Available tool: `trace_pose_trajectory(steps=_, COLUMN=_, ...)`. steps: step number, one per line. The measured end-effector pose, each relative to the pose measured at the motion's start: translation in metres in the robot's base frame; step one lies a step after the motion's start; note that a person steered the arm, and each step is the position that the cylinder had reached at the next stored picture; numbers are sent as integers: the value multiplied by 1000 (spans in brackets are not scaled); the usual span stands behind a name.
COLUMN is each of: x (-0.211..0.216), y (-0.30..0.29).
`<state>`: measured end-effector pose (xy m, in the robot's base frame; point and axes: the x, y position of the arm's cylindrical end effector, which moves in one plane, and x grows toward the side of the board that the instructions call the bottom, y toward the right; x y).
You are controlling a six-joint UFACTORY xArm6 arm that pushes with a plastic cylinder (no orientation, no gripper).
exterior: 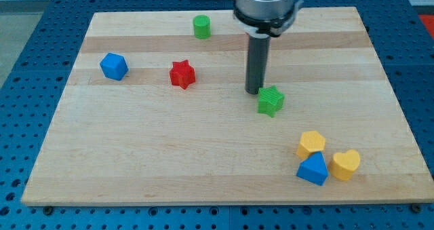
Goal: Slide green star towards yellow hexagon
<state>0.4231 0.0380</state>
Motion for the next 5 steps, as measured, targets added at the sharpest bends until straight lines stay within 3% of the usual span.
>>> trace_pose_trajectory(steps=3, x=5, y=-11)
trace_pose_trajectory(steps=5, x=23, y=36)
